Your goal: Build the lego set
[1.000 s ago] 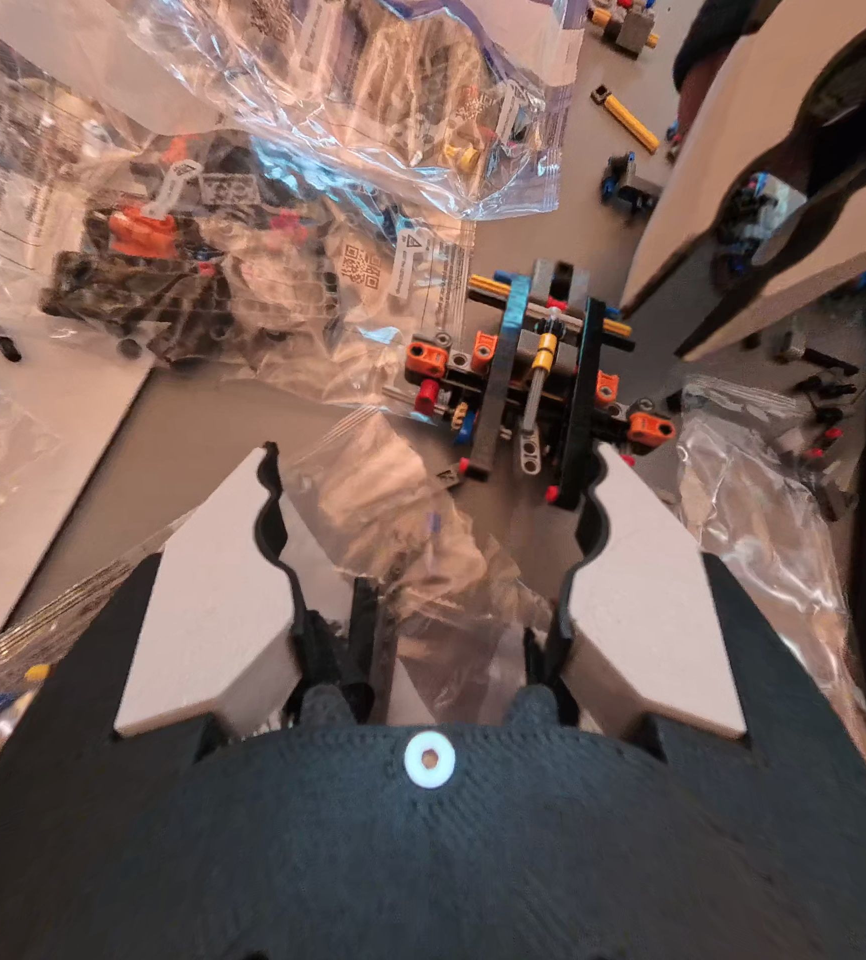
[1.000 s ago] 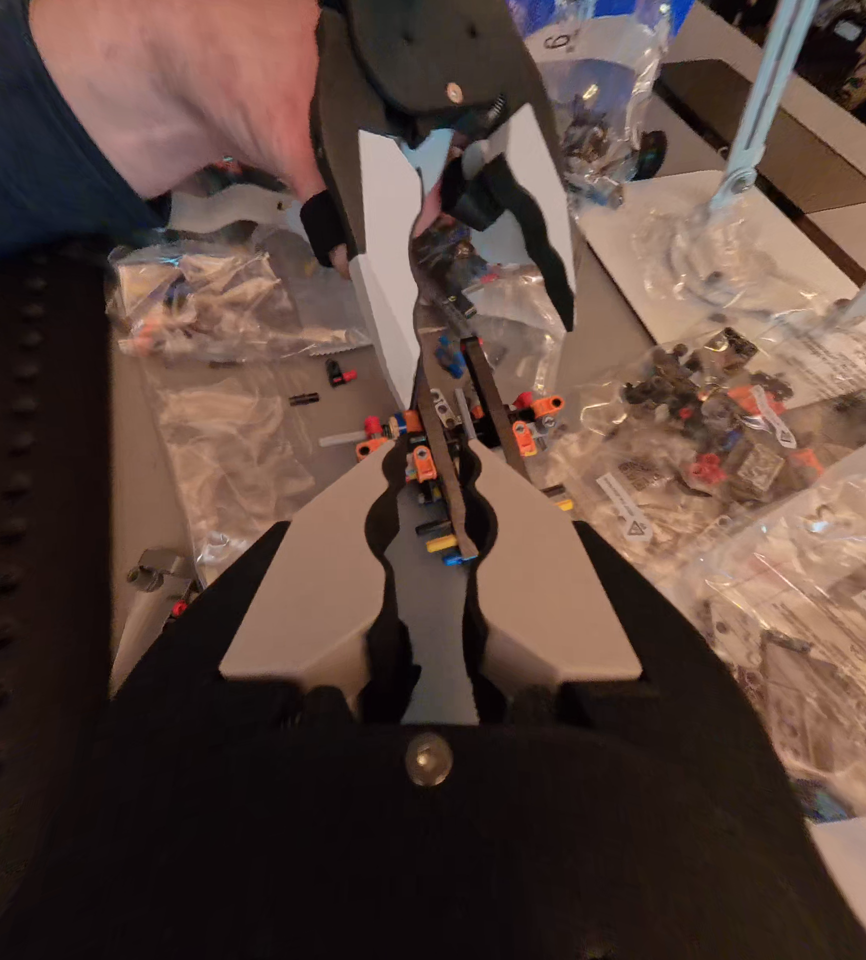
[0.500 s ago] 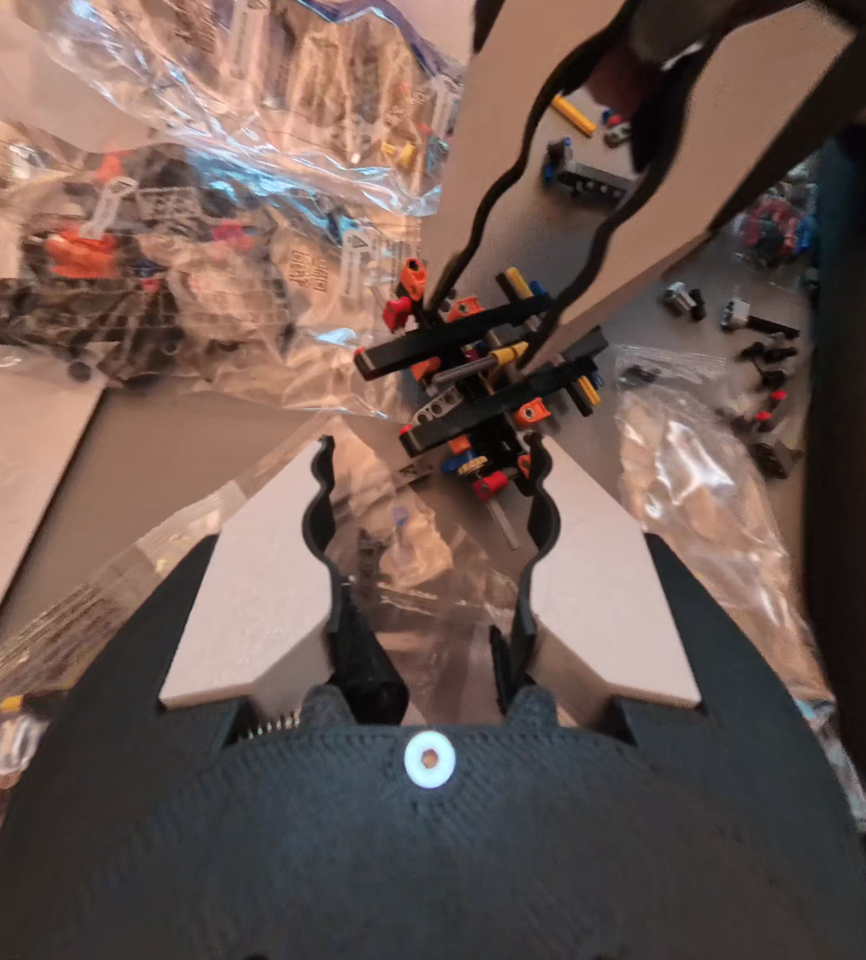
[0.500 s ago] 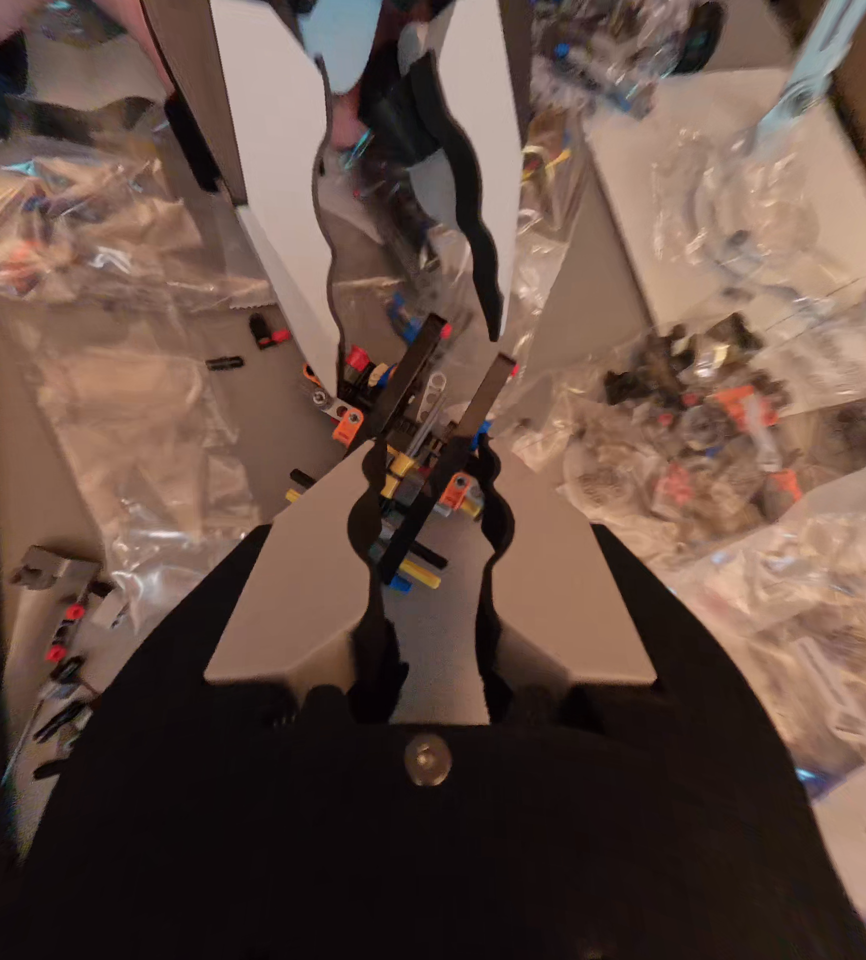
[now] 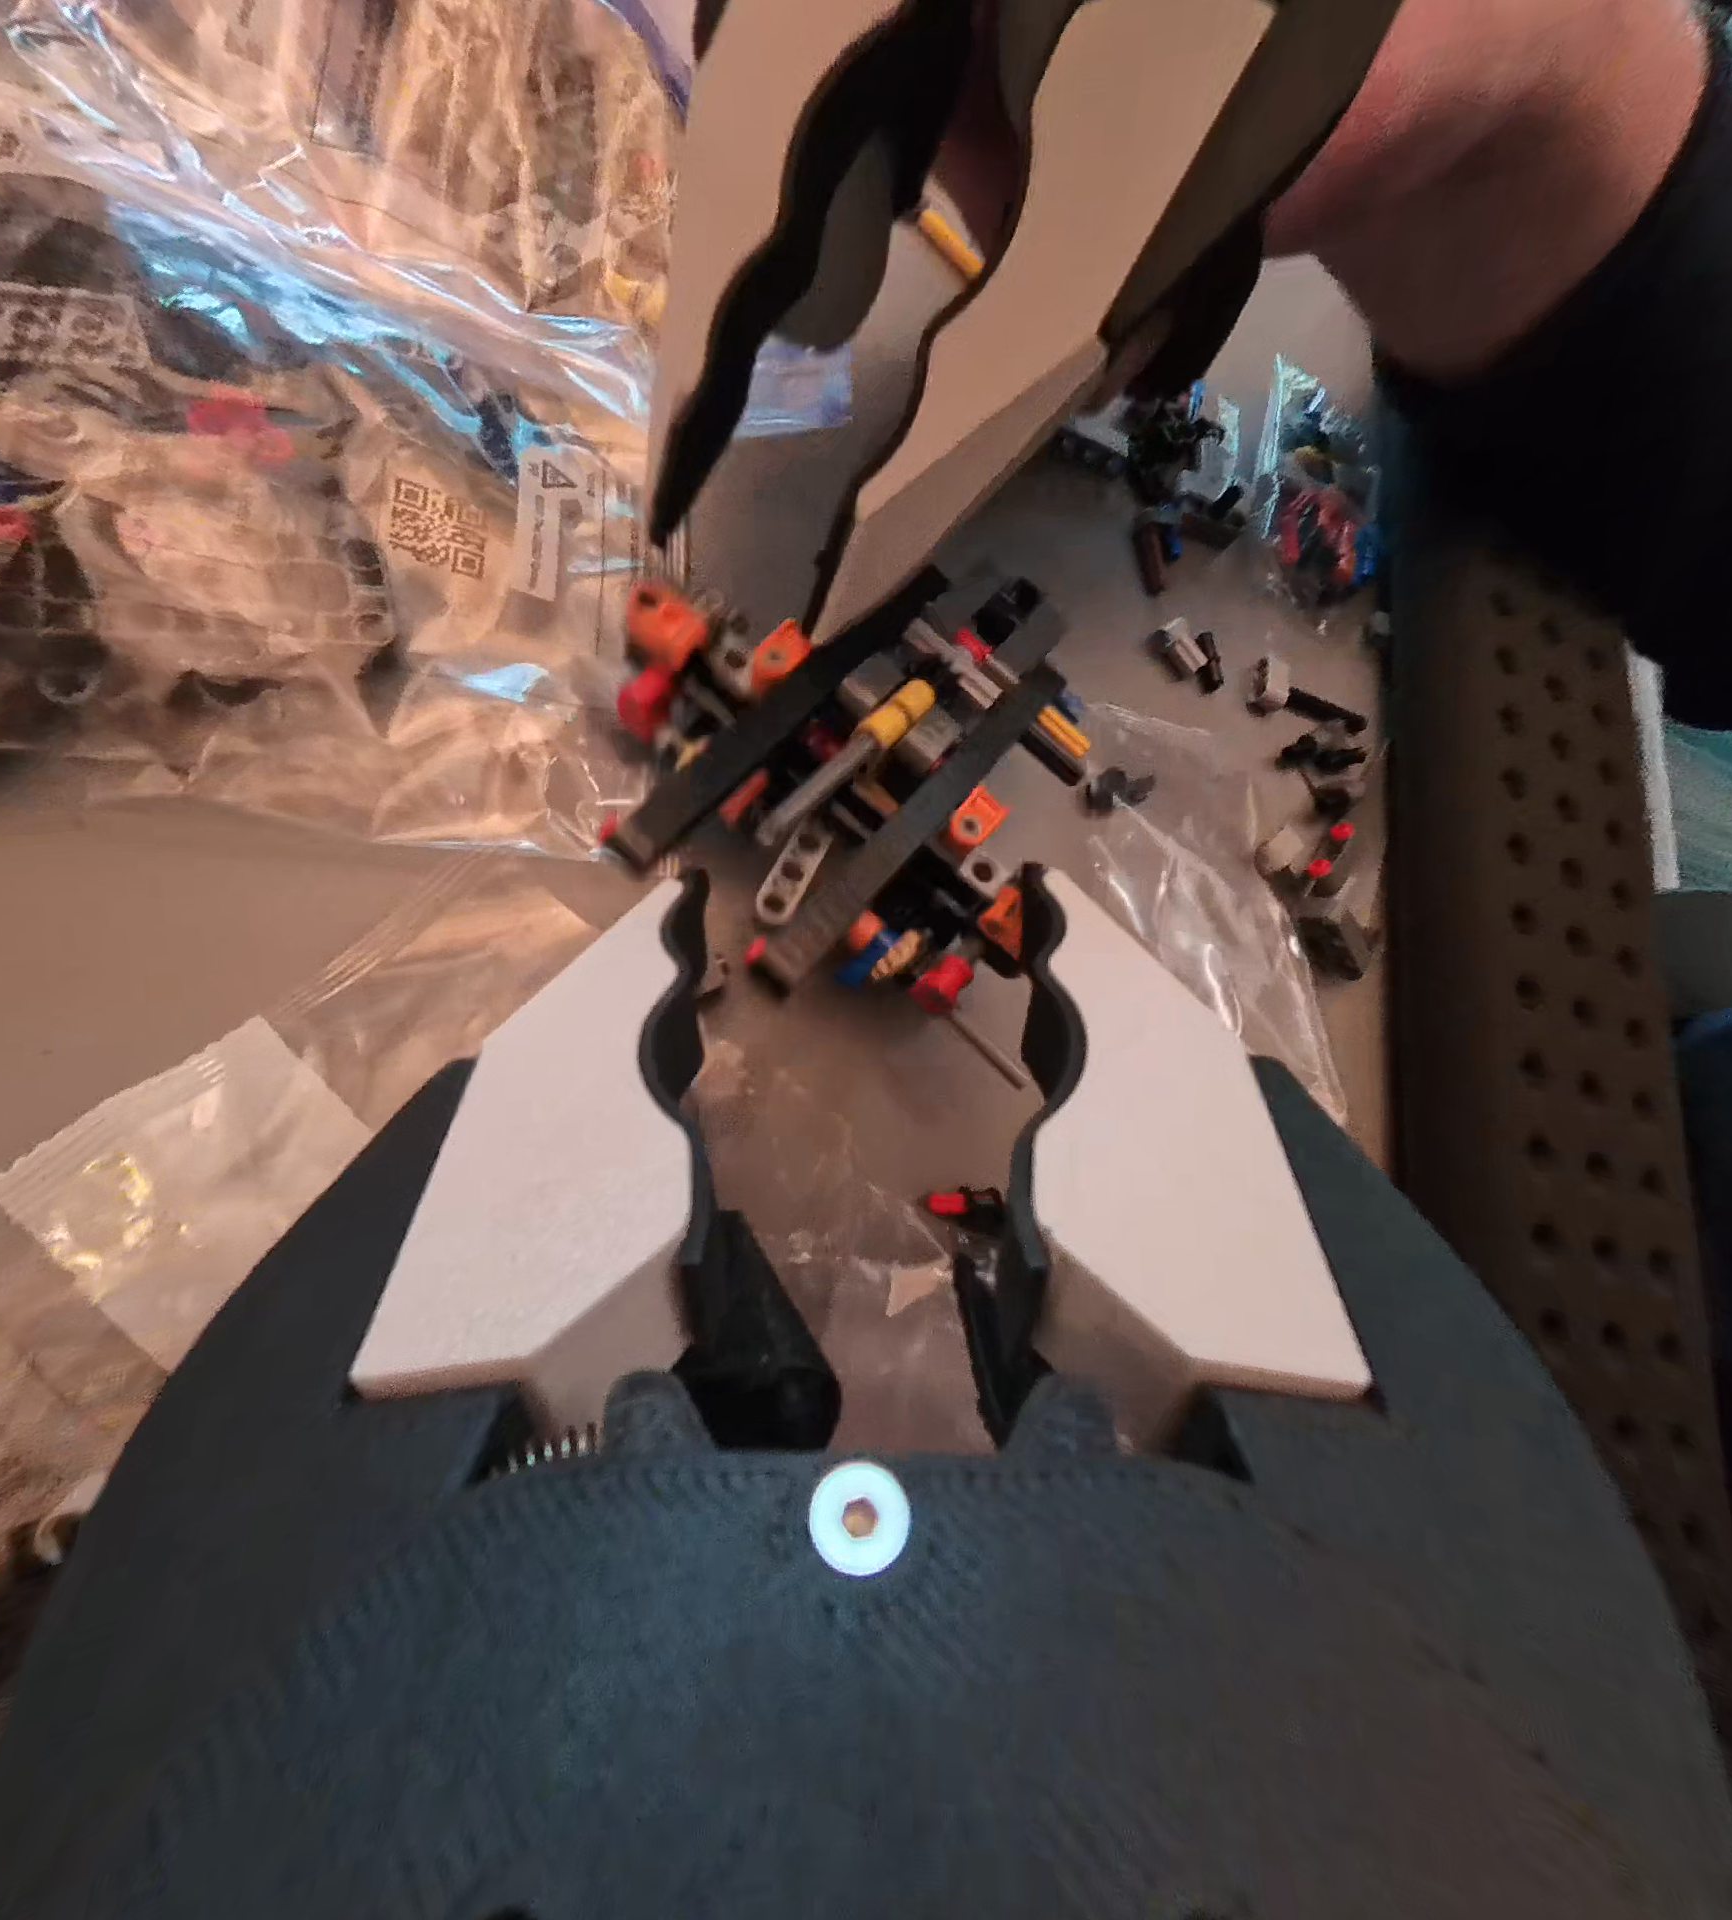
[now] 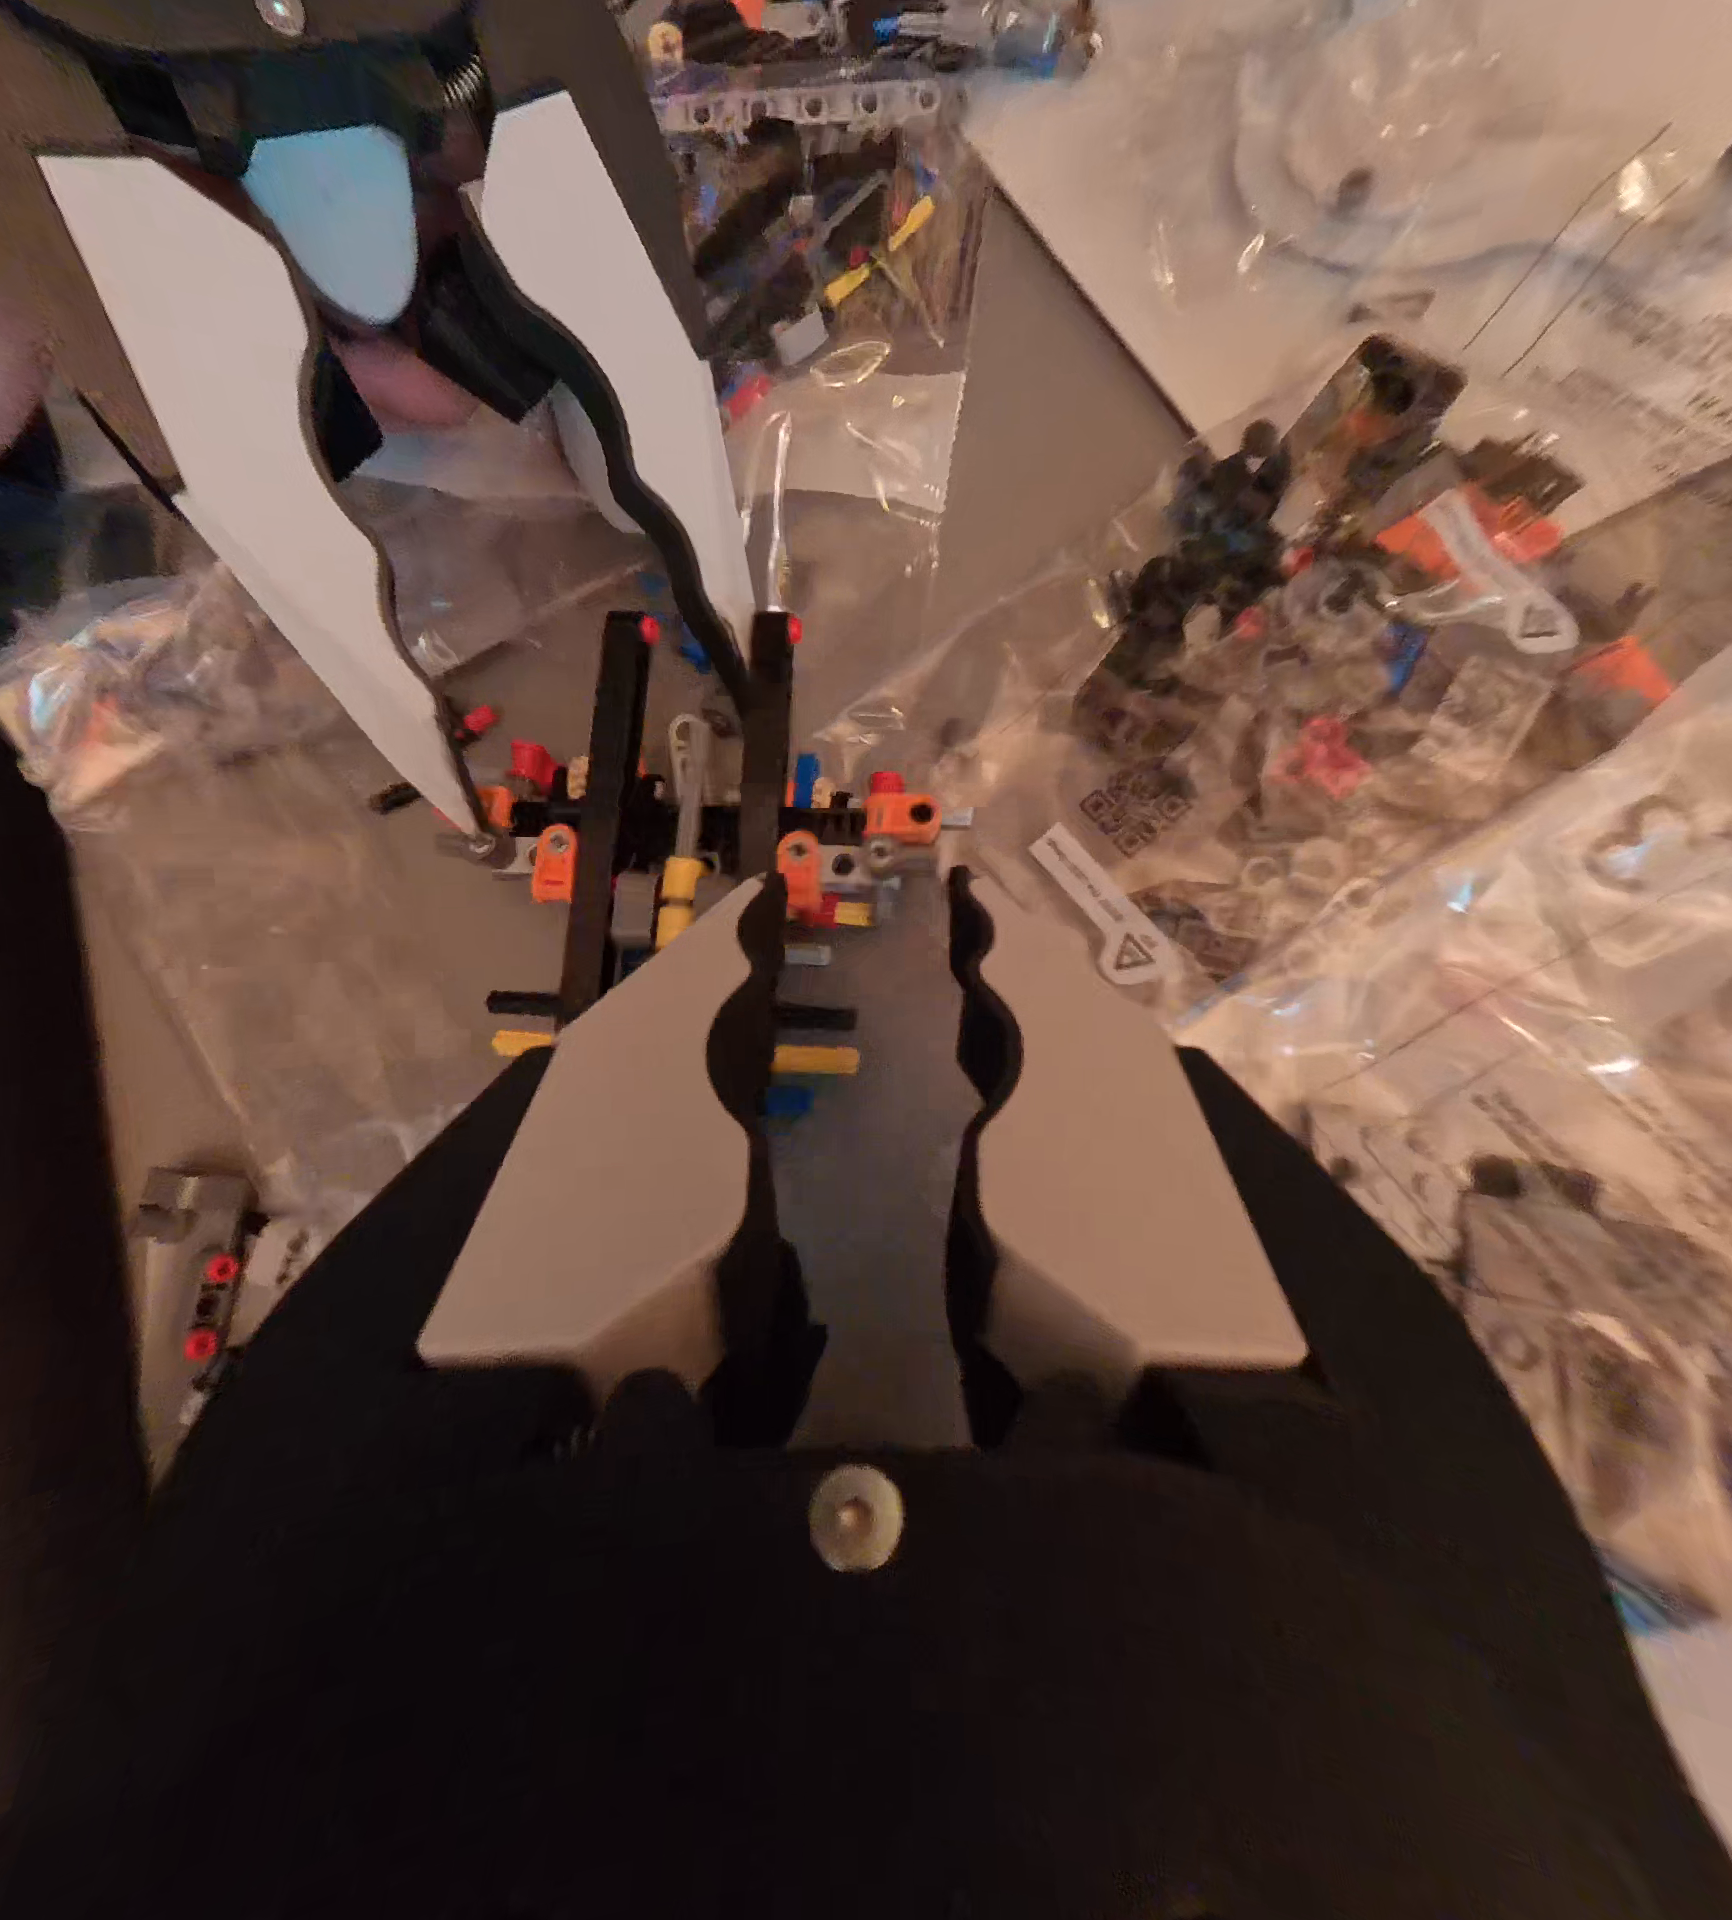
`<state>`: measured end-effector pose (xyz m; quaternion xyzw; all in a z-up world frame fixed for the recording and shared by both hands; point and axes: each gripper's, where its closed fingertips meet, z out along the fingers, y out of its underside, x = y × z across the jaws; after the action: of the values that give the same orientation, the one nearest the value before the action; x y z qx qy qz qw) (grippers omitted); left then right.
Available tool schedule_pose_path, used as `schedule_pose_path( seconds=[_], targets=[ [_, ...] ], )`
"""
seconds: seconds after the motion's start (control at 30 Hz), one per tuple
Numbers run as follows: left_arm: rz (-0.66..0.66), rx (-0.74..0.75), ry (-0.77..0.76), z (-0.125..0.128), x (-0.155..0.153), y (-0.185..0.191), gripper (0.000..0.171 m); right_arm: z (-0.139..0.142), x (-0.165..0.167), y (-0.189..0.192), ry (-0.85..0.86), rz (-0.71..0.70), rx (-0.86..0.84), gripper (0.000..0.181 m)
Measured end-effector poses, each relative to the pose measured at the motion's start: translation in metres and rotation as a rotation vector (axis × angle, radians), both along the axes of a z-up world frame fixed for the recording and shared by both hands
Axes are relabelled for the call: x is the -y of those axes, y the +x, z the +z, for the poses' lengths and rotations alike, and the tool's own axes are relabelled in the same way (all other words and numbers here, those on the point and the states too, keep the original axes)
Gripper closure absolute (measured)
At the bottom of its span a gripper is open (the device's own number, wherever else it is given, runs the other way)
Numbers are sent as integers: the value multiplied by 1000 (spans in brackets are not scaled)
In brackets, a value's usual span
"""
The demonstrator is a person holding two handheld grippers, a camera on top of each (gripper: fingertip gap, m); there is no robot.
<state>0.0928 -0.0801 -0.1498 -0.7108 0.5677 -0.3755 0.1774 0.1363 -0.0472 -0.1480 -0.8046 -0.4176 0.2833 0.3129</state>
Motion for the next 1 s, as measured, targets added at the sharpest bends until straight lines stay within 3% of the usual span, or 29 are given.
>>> schedule_pose_path(
  seconds=[0.17,0.4,0.57,0.73,0.9,1.0],
  targets=[
    [-14,12,-79,-3,6,5,136,3,8,-14,-58,59,-106,180],
    [-41,1,-27,-5,9,5,137,3,-2,0,-57,-25,-69,159],
    [-149,-38,230,-2,14,10,140,6,-2,0,-150,-40,-159,147],
    [-208,-32,387,3,17,13,140,11,12,-1,-218,24,-222,163],
    [-206,15,441,16,15,12,147,29,12,-4,-80,58,-227,170],
    [-137,96,397,32,6,6,127,46,11,-3,70,72,-227,170]
  ],
)
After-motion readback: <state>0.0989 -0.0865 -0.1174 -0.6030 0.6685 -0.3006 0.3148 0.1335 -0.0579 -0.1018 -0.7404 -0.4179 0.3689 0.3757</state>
